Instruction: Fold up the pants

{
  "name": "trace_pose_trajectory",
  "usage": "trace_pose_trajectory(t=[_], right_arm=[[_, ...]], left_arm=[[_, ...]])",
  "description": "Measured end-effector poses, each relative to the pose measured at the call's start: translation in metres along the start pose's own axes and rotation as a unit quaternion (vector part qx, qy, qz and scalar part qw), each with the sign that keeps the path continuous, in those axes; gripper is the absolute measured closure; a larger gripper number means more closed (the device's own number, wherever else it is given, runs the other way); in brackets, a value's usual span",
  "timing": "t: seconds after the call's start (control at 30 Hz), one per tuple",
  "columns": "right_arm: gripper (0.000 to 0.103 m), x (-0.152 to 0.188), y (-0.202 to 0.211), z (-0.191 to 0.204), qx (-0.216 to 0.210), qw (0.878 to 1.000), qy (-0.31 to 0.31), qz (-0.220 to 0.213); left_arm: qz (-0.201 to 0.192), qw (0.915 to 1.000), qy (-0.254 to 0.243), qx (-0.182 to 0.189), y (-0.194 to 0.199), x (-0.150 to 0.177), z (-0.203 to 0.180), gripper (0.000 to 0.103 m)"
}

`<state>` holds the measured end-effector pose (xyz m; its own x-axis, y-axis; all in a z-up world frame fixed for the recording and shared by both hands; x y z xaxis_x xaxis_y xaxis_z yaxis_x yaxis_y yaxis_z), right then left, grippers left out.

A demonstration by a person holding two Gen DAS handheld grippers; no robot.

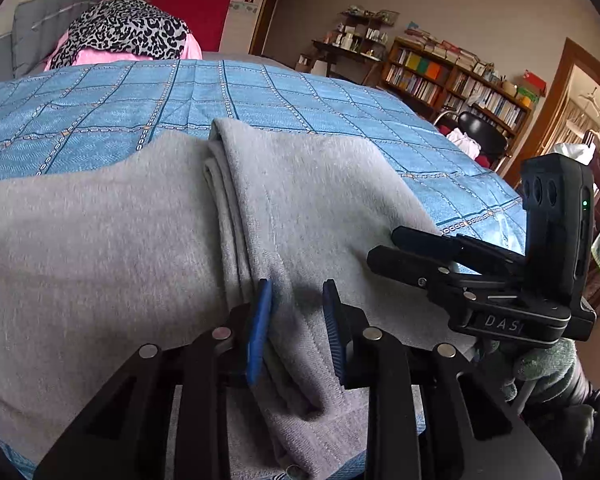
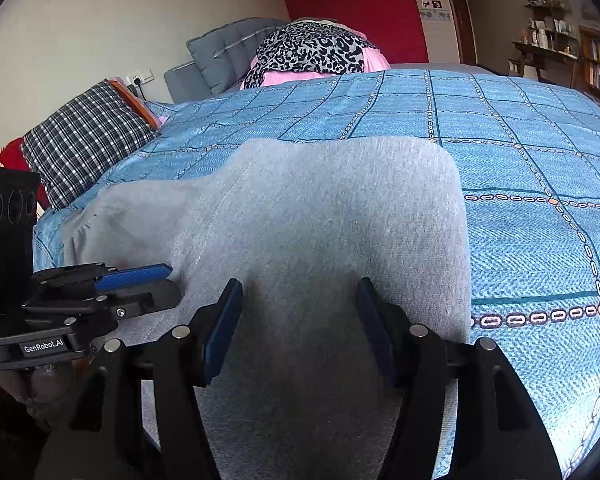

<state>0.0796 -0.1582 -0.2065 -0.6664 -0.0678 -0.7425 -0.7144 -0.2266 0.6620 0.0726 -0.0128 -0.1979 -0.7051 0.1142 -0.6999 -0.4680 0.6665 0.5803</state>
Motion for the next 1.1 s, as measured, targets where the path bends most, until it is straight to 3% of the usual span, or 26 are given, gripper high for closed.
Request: trace_pose_trajectory(t=[0.27, 0.33, 0.4, 0.6, 0.63, 0.77, 0.9, 1.1], right_arm=[[0.033, 0.012, -0.006, 0.012, 0.030, 0.998, 0.041, -0.022], [0.033, 0.013, -0.006, 0.011, 0.031, 0.998, 0.041, -0.021], [0.033, 0.013, -0.006, 0.011, 0.032, 0.998, 0.041, -0.021], [0.032, 0.013, -0.007, 0.015, 0.046, 0.998, 0.046, -0.022], [0.032, 0.012, -0.007, 0.016, 0.047, 0.998, 0.045, -0.021], [0.032, 0.012, -0.007, 0.017, 0.050, 0.998, 0.045, -0.020], [0.031, 0.012, -0.007, 0.018, 0.056, 0.997, 0.046, -0.019], [0.031, 0.011, -0.008, 0.021, 0.064, 0.997, 0.049, -0.018]], left_arm=[[-0.036, 0.9988, 0.032, 0.011, 0.015, 0.009, 0.015, 0.076], [-0.047, 0.9974, 0.050, -0.019, 0.028, 0.010, 0.026, 0.050], [-0.065, 0.9954, 0.062, -0.035, 0.047, 0.011, 0.036, 0.050], [-0.119, 0.9811, 0.103, -0.112, 0.113, 0.016, 0.074, 0.044], [-0.125, 0.9779, 0.111, -0.125, 0.122, 0.018, 0.080, 0.039], [-0.150, 0.9633, 0.155, -0.160, 0.154, 0.031, 0.105, 0.036], [-0.172, 0.9521, 0.189, -0.168, 0.178, 0.046, 0.123, 0.036], [-0.188, 0.9493, 0.203, -0.149, 0.193, 0.053, 0.130, 0.036]])
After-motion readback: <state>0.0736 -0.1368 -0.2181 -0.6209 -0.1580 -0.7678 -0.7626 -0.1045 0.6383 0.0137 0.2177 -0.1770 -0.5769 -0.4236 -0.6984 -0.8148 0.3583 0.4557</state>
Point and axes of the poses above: each gripper's, at about its wrist camera, not at the fingertips, and y roughly against the way its jaws point, z to its left, x to its underside, the point moved 5 cm from there along -y, roughly the way its jaws point, and after that the axes turned 14 degrees about x, right-handed, at the moved point
